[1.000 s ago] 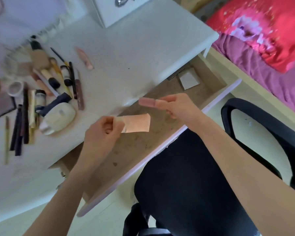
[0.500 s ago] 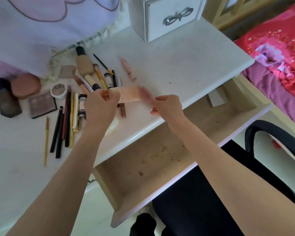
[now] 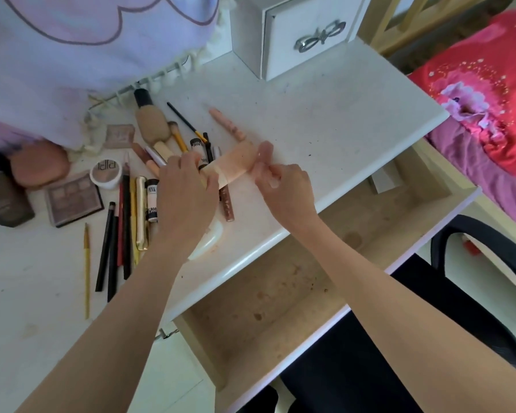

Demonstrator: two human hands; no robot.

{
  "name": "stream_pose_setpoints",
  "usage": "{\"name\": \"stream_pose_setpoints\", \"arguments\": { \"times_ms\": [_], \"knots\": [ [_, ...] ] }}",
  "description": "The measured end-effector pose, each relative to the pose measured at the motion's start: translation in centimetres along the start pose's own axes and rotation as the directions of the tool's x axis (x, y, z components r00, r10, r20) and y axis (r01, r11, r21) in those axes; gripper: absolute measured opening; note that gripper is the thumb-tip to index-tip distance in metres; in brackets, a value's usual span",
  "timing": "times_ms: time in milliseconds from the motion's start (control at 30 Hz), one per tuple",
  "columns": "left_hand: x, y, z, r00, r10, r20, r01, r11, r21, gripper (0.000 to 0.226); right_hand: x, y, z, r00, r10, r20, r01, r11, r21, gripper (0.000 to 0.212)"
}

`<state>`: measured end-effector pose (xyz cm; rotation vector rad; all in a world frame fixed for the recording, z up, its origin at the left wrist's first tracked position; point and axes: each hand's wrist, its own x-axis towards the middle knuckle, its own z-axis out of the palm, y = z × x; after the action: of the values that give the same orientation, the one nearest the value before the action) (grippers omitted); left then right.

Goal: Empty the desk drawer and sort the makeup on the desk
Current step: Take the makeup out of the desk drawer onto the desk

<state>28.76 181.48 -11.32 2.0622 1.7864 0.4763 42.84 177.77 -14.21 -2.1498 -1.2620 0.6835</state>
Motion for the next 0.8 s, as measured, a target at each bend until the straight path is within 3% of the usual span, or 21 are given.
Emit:
{"name": "stream_pose_setpoints", "arguments": {
  "times_ms": [133,233,333,400,533,633,700,733,800],
  "knots": [
    [-1.7,0.6,0.3,0.988,0.153,-0.009,-0.153,0.988,-0.022,0.042,-1.7,2.1,-1.0,0.993,-0.113,0.045,0.121,0.958,-0.260,0.041],
    [-3.7,1.8,1.1,0.952,0.299,-0.064,-0.304,0.947,-0.098,0.037,-3.2,4.6,-1.8,0.972,-0.228,0.060,0.235,0.917,-0.323,0.043],
    [-5.9,3.1,2.3,0.880,0.455,-0.136,-0.465,0.884,-0.044,0.032,-5.0,7.3,-3.0,0.961,-0.275,0.033,0.270,0.904,-0.332,0.041],
    [-7.2,4.3,3.2,0.860,0.500,-0.104,-0.510,0.852,-0.121,0.030,-6.1,9.3,-4.2,0.956,-0.292,0.013,0.276,0.888,-0.367,0.041],
    [-9.6,6.8,6.3,0.781,0.606,0.152,-0.571,0.791,-0.219,0.036,-6.7,14.3,-7.4,0.981,-0.148,0.126,0.191,0.839,-0.509,0.048],
    [-11.5,9.3,8.5,0.668,0.543,0.510,-0.480,0.837,-0.262,0.049,-5.5,17.5,-10.4,0.990,-0.016,0.140,0.099,0.787,-0.609,0.044],
    [-13.2,10.8,10.5,0.540,0.398,0.742,-0.455,0.879,-0.141,0.063,-4.9,19.2,-11.9,0.984,0.020,0.176,0.089,0.805,-0.586,0.042],
    [-14.2,11.5,11.5,0.517,0.330,0.790,-0.480,0.876,-0.052,0.067,-5.1,20.1,-12.5,0.975,0.010,0.222,0.120,0.818,-0.563,0.045],
    [-15.7,12.4,13.4,0.586,0.260,0.768,-0.538,0.833,0.128,0.059,-6.3,22.2,-13.1,0.949,-0.144,0.282,0.280,0.799,-0.533,0.054]
  ]
}}
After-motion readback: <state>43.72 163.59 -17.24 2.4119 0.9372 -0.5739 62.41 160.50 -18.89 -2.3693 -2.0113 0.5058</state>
